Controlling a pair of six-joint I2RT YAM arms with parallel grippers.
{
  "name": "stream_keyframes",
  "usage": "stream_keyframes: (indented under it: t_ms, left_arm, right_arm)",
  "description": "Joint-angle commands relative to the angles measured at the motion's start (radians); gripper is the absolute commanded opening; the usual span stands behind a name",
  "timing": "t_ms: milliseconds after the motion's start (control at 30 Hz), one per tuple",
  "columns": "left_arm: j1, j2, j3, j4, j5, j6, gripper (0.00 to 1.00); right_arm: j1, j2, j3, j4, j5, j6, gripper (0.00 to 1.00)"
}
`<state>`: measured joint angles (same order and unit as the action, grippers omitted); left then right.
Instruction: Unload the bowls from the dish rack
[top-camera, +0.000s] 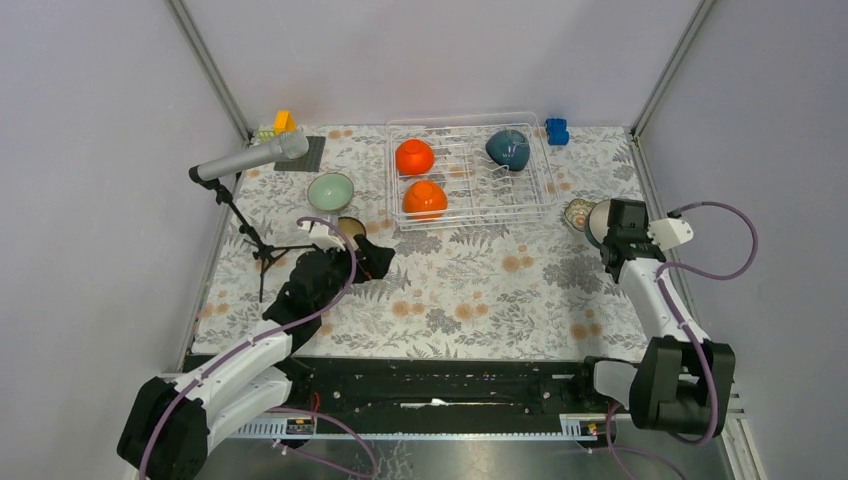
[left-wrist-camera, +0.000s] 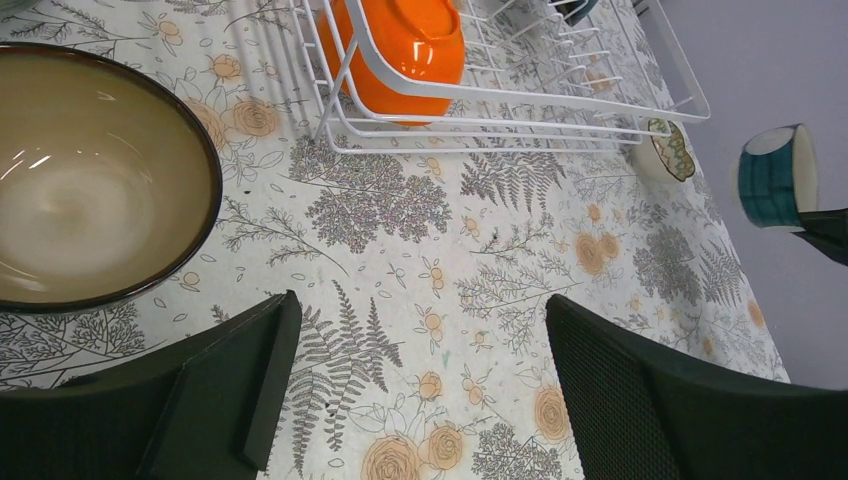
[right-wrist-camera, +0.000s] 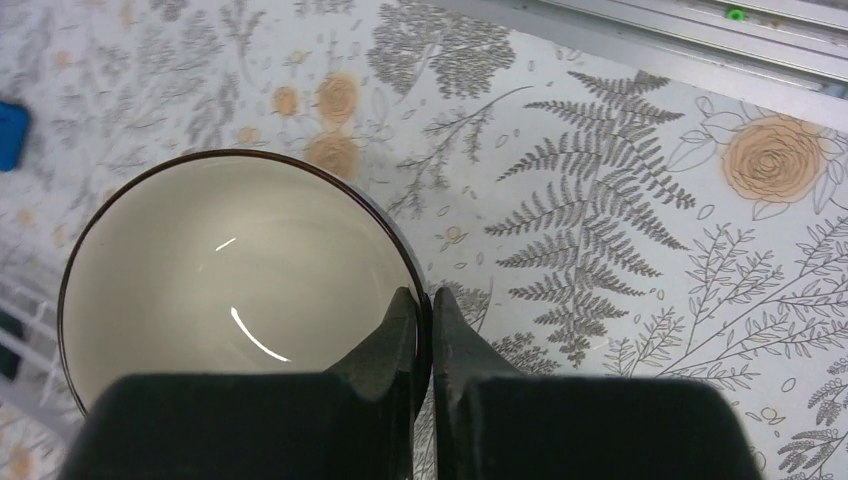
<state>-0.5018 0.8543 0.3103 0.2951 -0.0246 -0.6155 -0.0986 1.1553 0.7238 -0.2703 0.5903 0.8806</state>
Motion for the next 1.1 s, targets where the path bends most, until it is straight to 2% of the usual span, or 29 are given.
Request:
stream_keyframes:
  t_ms: [0, 433, 567, 667, 900, 1067]
  left_arm:
    - [-0.003, 0.013, -0.019, 0.116, 0.020, 0.024, 0.97]
    - [-0.003, 0.026, -0.079, 0.233, 0.097, 0.053, 0.97]
    - [-0.002, 0.038, -0.099, 0.291, 0.120, 0.054, 0.97]
    - [-0.004, 0.056, -0.102, 0.316, 0.128, 0.061, 0.97]
    - [-0.003, 0.074, -0.101, 0.332, 0.130, 0.079, 0.97]
    - [-0.003, 0.079, -0.103, 0.337, 0.130, 0.082, 0.97]
  right_arm:
    - [-0.017, 0.082, 0.061, 0.062, 0.095, 0.107, 0.00]
    - [-0.016, 0.474, 0.491, 0.095, -0.009, 0.004, 0.00]
    - [-0.016, 0.678, 0.742, -0.043, -0.079, 0.005, 0.00]
    - [-0.016, 0.803, 0.900, -0.148, -0.072, 0.027, 0.00]
    - [-0.015, 0.988, 1.048, -0.156, -0.057, 0.026, 0.00]
    - [-0.013, 1.048, 1.088, -0.157, -0.024, -0.001, 0.00]
